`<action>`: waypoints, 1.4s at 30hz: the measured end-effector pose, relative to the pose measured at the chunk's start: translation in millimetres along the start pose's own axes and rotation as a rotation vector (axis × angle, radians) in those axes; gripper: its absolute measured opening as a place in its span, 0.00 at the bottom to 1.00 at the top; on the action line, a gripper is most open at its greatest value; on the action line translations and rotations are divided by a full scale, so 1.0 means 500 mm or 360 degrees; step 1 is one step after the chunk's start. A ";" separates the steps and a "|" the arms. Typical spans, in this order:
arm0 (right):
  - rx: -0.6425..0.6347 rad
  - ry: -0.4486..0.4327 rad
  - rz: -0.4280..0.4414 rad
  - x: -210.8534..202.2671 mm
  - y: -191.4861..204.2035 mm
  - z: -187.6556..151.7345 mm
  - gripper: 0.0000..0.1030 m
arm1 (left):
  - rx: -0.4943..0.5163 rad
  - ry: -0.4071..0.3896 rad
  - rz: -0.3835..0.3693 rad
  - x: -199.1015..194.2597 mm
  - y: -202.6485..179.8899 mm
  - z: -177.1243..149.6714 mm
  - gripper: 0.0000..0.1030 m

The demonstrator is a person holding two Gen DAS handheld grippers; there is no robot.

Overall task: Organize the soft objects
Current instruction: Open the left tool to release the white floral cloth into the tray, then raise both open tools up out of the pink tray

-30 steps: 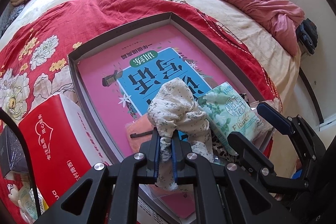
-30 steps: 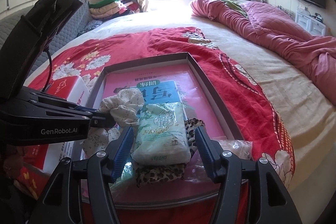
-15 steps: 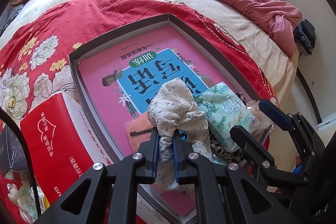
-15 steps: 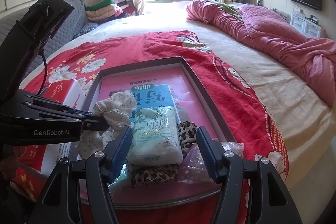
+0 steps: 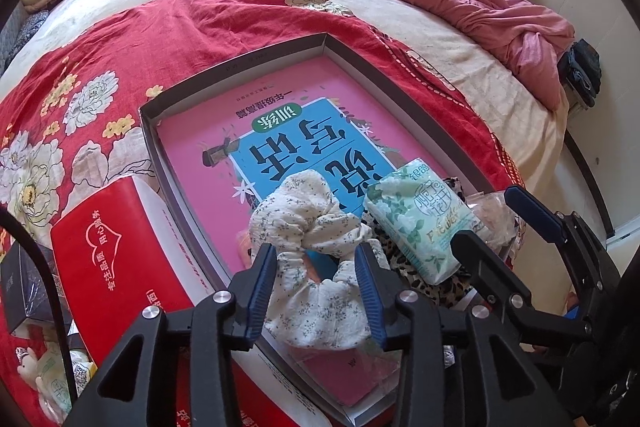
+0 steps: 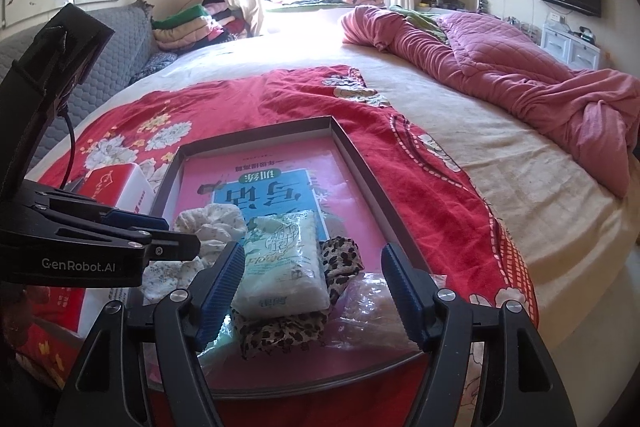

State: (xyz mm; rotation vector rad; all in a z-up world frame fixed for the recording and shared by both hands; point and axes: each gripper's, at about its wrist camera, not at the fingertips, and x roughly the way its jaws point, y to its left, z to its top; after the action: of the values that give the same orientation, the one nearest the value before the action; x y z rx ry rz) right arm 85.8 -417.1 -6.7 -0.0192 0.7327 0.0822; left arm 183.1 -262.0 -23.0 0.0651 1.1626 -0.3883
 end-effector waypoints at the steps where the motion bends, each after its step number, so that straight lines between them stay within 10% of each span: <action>1: 0.0001 0.0003 -0.0008 0.000 0.000 0.000 0.70 | -0.0002 -0.0001 0.0010 -0.001 0.001 -0.001 0.40; 42: 0.0008 -0.0154 -0.0235 -0.112 0.033 0.047 0.75 | -0.0056 -0.0250 0.0109 -0.161 0.016 -0.059 0.75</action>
State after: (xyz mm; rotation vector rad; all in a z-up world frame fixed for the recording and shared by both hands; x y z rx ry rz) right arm 58.7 -403.2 48.2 -0.0638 0.6329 -0.0593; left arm 132.5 -225.8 36.4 0.0428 1.0089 -0.3070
